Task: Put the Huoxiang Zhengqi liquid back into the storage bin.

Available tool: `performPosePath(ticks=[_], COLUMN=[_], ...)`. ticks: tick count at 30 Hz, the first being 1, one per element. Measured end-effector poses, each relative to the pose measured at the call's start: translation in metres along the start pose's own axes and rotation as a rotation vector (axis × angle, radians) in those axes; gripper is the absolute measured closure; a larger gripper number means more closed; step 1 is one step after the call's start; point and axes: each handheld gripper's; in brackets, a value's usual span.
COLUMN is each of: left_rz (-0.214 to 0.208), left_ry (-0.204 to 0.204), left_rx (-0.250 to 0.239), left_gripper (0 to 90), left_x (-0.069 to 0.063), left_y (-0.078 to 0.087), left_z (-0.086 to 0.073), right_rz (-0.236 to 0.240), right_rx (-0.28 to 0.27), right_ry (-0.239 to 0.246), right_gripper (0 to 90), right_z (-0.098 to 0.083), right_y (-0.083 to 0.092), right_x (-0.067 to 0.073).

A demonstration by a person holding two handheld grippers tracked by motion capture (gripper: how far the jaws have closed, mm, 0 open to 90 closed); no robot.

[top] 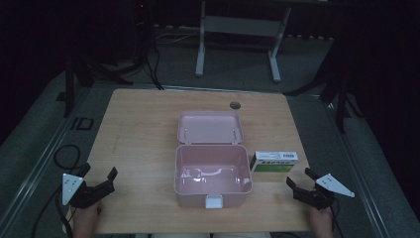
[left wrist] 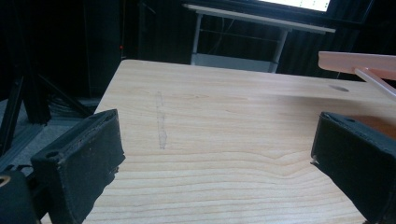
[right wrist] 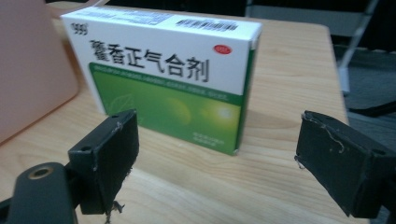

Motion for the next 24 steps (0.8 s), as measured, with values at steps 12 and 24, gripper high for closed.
performPosePath(ticks=[12, 24], left_rz=[-0.001, 0.001], left_ry=[0.004, 0.006], left_rx=[0.000, 0.001], left_gripper=[2.2, 2.2], left_x=[0.001, 0.000], left_y=[0.000, 0.000], left_z=[0.000, 0.000], right_rz=[0.033, -0.054], right_rx=[0.087, 0.200], right_ry=[0.028, 0.045], right_gripper=[12.9, 12.9], right_z=[0.002, 0.008], right_y=[-0.007, -0.012], right_x=[0.001, 0.003])
Point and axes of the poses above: each handheld gripper's, and its own axes: y roughly backward along the jaws, z roughly out of its top, x roughly to its left, and after that the axes turned 11 degrees about -y, right-handed
